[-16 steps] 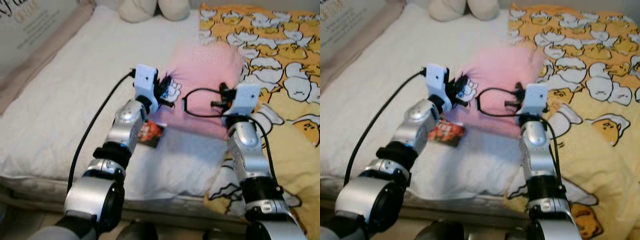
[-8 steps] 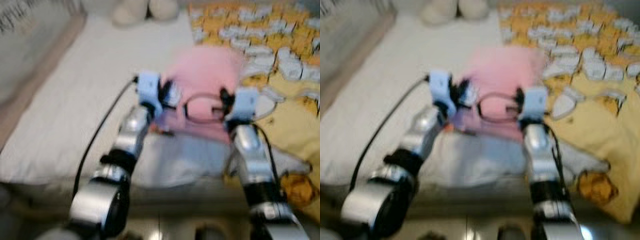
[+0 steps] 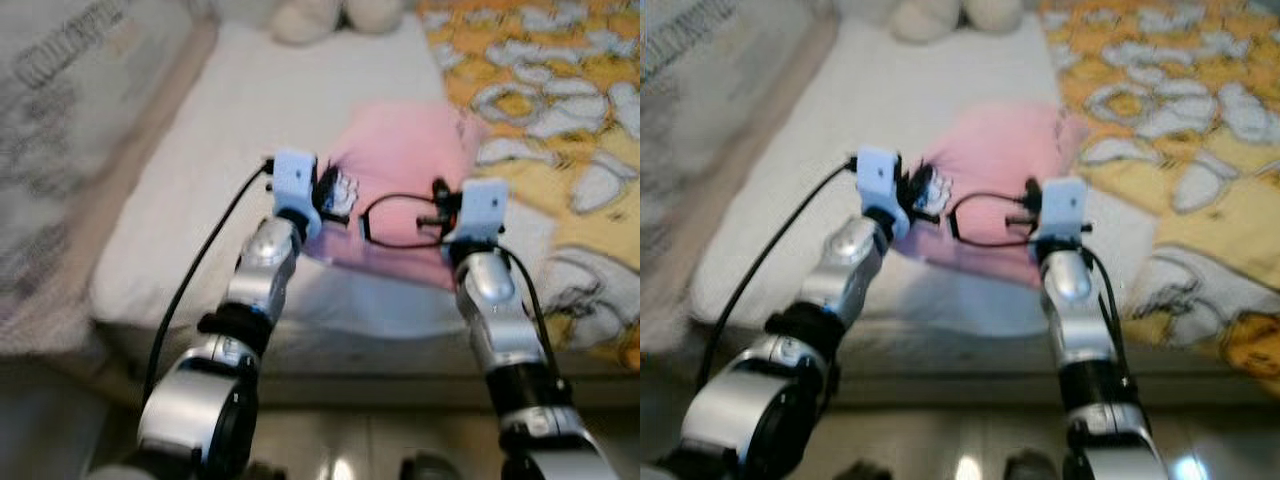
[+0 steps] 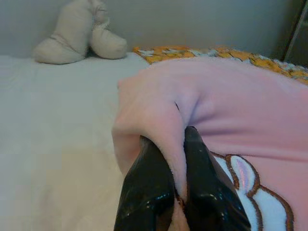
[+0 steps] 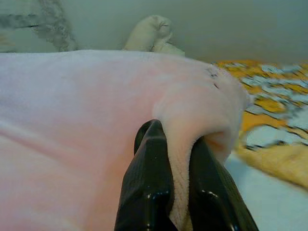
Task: Clean up the room
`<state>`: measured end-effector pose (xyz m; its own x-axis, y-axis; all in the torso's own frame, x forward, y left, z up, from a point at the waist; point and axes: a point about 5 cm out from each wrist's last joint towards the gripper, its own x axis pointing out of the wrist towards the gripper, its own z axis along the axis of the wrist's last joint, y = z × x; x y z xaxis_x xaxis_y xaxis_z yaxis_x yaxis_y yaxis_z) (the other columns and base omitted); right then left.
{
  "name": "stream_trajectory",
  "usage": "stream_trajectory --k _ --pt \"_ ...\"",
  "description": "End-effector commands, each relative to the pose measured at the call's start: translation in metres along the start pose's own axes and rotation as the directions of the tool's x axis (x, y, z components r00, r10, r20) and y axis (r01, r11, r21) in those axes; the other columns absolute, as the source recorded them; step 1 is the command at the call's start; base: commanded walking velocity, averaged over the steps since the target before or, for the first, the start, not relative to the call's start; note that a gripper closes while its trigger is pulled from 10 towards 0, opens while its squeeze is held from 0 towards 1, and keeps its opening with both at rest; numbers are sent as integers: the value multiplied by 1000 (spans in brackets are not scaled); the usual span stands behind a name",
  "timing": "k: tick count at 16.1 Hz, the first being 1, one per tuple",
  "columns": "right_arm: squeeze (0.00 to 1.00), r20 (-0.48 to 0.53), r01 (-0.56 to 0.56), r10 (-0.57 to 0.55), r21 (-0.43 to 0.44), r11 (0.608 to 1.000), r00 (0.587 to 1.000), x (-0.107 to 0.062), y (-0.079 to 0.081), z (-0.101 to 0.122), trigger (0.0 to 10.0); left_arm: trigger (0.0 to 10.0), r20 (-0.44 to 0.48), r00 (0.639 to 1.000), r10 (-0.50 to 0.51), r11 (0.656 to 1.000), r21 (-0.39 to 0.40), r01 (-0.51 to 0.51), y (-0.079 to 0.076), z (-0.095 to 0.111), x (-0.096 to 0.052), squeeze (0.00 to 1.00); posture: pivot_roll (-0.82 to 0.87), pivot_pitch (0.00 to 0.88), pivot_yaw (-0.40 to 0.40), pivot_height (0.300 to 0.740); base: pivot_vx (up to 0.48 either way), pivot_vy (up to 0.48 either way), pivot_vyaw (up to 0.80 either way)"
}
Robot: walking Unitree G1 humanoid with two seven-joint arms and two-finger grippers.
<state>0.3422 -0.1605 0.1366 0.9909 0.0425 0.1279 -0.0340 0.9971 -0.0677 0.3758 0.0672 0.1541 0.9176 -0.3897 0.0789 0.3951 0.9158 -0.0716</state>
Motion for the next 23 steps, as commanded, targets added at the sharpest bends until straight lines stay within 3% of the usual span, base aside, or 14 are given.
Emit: stream_trajectory --k 1,5,10,23 --pt "0 -26 91 -91 1 996 996 -4 -21 -6 10000 10000 68 976 209 978 -12 -209 45 15 -9 0 -207 0 88 740 0 480 575" --pt "0 -56 78 -79 -20 997 995 -4 -20 -11 10000 10000 59 974 219 976 -29 -218 45 13 -9 0 -207 0 84 740 0 480 575" --pt "0 -68 79 -79 -15 997 995 -4 -20 -13 10000 10000 47 974 224 974 33 -225 45 11 -10 0 -207 0 83 740 53 80 0" --pt "0 -72 79 -80 -22 997 994 -6 -21 -16 10000 10000 56 972 228 972 38 -230 39 13 -7 0 -203 0 85 740 480 0 0"
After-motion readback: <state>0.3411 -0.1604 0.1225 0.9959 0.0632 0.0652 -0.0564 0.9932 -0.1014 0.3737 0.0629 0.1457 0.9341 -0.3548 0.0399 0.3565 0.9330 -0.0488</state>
